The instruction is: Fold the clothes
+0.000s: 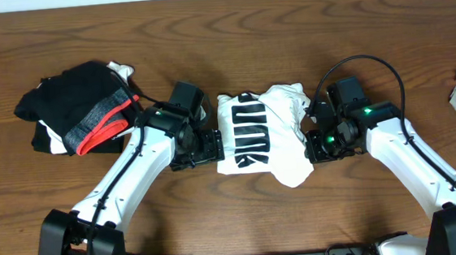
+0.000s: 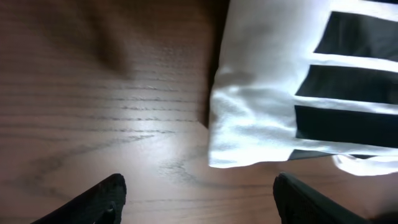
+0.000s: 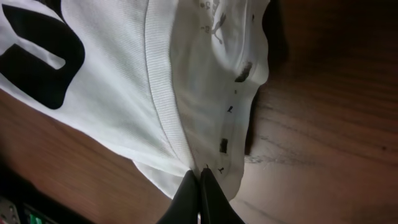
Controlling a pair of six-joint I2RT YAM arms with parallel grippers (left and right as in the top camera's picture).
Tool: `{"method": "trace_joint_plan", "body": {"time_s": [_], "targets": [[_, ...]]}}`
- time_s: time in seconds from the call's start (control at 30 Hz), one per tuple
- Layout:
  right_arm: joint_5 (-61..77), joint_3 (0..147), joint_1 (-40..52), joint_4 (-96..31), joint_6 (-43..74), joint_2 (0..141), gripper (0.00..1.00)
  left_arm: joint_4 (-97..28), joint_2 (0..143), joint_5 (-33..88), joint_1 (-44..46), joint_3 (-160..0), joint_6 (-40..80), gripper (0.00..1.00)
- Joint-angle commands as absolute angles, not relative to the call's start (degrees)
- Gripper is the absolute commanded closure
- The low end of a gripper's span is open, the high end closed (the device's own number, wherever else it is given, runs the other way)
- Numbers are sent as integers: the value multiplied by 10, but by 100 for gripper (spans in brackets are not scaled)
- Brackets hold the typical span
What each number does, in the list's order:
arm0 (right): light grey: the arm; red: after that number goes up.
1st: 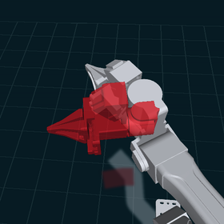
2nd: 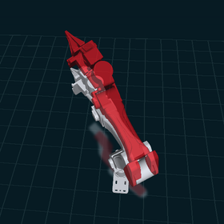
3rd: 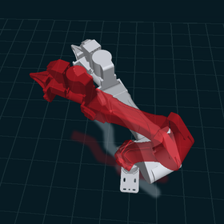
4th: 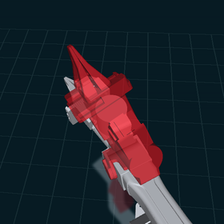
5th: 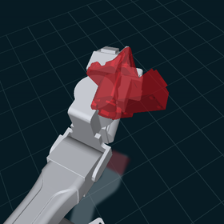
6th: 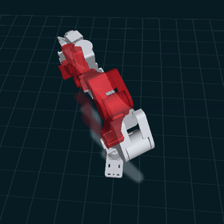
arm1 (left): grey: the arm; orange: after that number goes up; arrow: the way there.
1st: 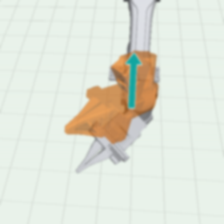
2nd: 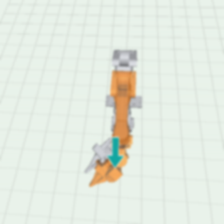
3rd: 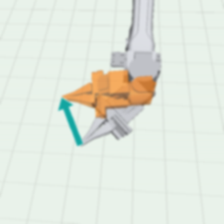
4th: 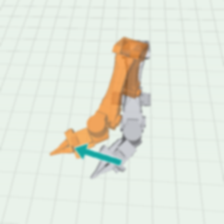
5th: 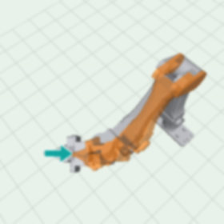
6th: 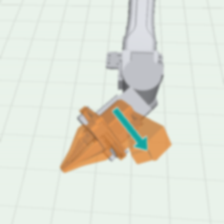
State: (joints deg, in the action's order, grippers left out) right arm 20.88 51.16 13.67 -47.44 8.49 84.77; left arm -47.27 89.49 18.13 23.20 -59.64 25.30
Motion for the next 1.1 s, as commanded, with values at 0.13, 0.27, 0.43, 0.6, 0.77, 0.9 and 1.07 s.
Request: {"method": "trace_joint_plan", "body": {"time_s": [0.13, 0.27, 0.43, 0.6, 0.77, 0.9, 1.07], "targets": [[199, 515, 136, -465, 81, 842, 99, -453, 900, 205, 275, -580, 343, 29], [197, 515, 136, -460, 81, 842, 99, -384, 900, 203, 303, -538, 406, 29], [196, 515, 136, -457, 81, 842, 99, -320, 900, 199, 313, -477, 474, 29], [193, 515, 136, -456, 81, 842, 99, -258, 901, 172, 312, -442, 475, 36], [193, 515, 136, -459, 81, 842, 99, -251, 901, 99, 312, -441, 475, 46], [192, 515, 136, -463, 81, 842, 99, -249, 901, 61, 312, -441, 474, 57], [166, 515, 136, -469, 81, 842, 99, -255, 901, 53, 312, -441, 453, 81]]}}
